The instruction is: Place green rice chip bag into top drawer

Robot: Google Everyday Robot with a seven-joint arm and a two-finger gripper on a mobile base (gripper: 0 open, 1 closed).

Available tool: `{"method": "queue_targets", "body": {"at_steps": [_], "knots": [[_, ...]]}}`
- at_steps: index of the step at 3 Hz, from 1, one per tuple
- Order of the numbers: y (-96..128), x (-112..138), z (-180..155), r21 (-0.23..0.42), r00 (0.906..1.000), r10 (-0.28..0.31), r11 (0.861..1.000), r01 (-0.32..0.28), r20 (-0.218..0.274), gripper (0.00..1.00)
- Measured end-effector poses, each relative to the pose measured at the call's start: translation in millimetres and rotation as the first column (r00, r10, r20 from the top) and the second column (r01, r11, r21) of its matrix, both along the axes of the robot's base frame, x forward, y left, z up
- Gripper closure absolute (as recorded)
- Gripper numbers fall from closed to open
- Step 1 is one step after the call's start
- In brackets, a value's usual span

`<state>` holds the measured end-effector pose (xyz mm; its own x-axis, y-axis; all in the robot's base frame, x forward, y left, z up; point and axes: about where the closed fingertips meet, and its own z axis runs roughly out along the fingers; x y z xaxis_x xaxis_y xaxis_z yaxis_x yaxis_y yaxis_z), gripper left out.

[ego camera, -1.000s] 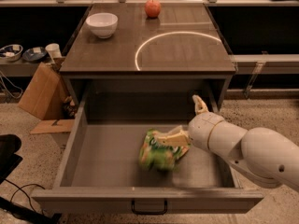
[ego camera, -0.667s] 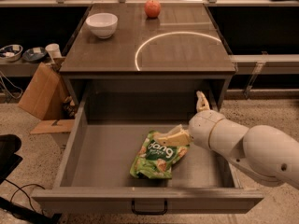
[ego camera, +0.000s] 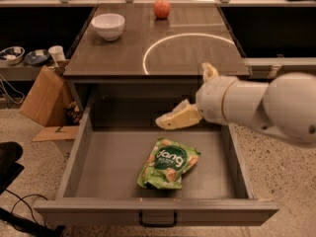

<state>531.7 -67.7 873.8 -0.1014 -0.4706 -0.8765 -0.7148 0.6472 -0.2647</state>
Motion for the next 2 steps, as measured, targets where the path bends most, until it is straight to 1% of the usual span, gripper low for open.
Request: {"method": "queue_targets", "body": {"at_steps": [1,2], "knots": [[-66,-13,89,-0.189,0.9984,-0.024,0.981,0.033,0.051,0.0],[-104,-50,110,-0.285,0.9945,-0.065,0.955,0.086,0.082,0.0]]}}
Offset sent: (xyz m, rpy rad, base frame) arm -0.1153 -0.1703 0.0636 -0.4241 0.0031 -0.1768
